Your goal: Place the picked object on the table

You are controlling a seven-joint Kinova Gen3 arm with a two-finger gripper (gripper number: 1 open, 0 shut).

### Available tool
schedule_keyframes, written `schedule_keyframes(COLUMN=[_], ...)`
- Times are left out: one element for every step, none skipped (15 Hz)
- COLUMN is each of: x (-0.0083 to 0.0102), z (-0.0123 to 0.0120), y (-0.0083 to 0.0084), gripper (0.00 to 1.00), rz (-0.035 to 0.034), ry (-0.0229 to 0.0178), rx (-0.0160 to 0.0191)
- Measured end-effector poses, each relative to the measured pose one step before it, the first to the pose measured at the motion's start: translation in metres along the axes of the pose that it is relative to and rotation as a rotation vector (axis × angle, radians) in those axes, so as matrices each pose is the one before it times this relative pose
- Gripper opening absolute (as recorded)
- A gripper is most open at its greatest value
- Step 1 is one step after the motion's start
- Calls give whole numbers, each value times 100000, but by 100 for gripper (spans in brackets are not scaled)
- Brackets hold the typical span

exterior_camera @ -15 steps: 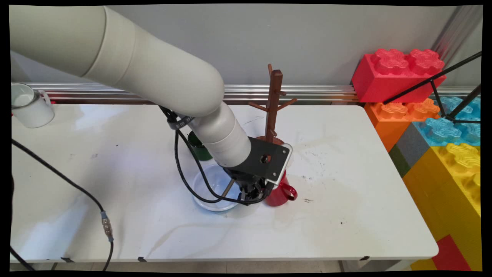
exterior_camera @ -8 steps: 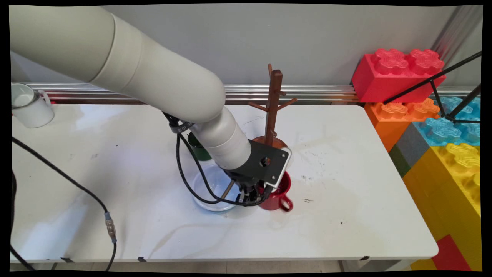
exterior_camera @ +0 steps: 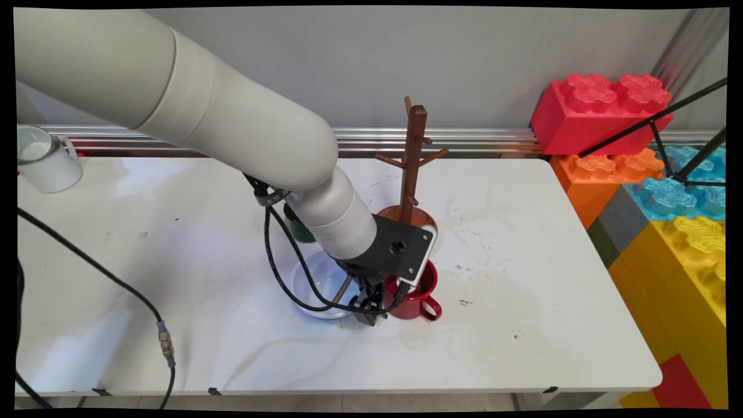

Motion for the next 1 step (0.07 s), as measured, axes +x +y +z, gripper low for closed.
schedule_keyframes(x=[-53], z=[38], y=[9], gripper=[100], rz=[-838], ry=[182], rx=[-98])
